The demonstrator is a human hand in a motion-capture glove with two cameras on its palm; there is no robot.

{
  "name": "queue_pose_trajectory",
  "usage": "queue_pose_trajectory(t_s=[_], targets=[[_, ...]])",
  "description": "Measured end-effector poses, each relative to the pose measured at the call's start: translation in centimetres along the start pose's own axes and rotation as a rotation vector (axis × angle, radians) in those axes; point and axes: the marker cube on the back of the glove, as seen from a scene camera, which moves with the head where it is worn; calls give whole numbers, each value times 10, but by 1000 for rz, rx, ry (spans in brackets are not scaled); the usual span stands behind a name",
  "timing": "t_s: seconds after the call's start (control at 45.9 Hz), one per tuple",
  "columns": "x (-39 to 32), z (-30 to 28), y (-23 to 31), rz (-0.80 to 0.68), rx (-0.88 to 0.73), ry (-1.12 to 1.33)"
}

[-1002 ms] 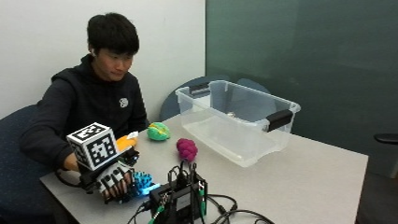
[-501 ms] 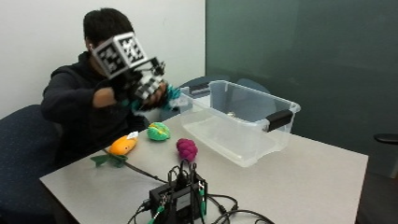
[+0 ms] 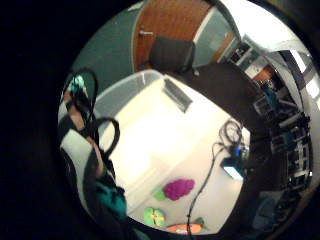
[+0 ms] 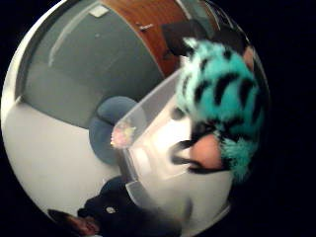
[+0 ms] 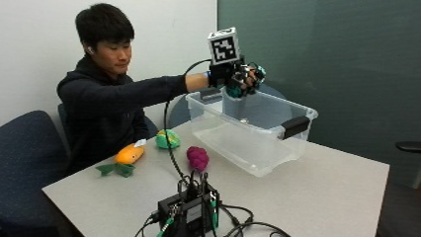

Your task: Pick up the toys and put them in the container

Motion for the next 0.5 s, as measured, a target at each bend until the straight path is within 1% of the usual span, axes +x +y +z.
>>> queue_pose_trajectory(t_s=[0.044, 0.087, 0.131, 0.196, 0.305, 0.392, 0.436, 0.457, 0.501], targets=[[1, 8, 3, 22, -101, -39], [6, 10, 10, 13, -193, -97], [18, 2, 17, 17, -230, -154], [46, -19, 28, 51, -208, -184], [102, -54, 64, 36, -175, -203], [114, -49, 118, -167, -163, -44], [133, -39, 140, -218, -169, 55], [144, -34, 147, -196, -177, 87], [157, -19, 157, -80, -206, 88]])
